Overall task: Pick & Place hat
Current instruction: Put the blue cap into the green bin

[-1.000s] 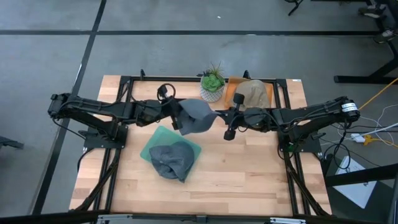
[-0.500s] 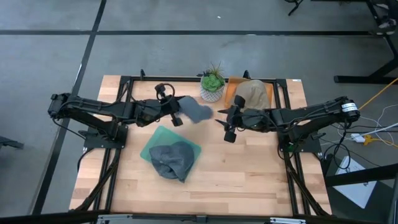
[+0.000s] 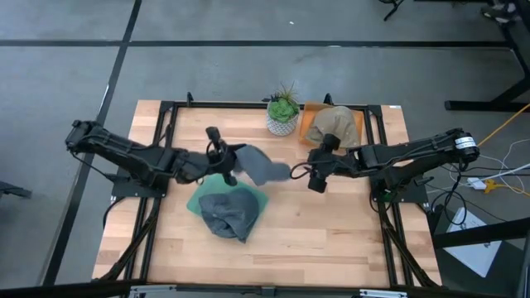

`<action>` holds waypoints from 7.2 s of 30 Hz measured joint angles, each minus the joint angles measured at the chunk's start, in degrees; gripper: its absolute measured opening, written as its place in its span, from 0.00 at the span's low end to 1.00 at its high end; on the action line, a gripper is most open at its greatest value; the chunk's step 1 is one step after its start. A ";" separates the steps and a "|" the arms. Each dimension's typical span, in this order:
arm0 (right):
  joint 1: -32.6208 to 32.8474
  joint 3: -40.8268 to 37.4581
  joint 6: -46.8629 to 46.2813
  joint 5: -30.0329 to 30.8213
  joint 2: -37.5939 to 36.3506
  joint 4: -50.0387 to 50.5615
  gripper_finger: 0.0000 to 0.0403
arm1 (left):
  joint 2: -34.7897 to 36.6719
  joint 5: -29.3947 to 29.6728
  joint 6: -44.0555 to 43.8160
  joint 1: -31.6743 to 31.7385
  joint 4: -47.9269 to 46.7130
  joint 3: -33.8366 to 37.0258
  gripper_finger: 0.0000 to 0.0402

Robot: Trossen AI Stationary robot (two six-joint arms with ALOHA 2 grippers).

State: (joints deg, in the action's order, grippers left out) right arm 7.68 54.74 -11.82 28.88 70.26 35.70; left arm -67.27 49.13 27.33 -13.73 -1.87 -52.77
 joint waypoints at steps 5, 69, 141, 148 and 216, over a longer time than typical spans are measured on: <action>0.00 0.00 -1.61 0.77 0.00 1.97 0.63 | 0.00 4.79 -2.49 -6.19 -1.26 0.00 0.01; 0.02 0.00 -7.01 1.51 -0.04 -0.12 0.63 | 0.05 -35.34 -82.87 -17.35 -46.13 -9.38 0.01; 2.79 0.00 4.17 -15.09 12.46 -44.05 0.63 | -16.19 -31.13 -60.78 -13.28 -63.91 -22.34 0.18; 4.78 0.00 4.38 -16.05 22.55 -67.14 0.63 | -16.19 -30.60 -61.63 -13.06 -63.91 -22.29 0.11; 7.56 15.21 5.98 -11.00 33.45 -40.38 0.35 | -16.19 -11.84 -54.65 -17.50 -70.88 -22.27 0.01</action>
State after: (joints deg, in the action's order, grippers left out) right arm 15.25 69.95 -5.84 17.88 103.71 -4.68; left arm -83.46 37.28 -27.32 -31.22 -72.74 -75.05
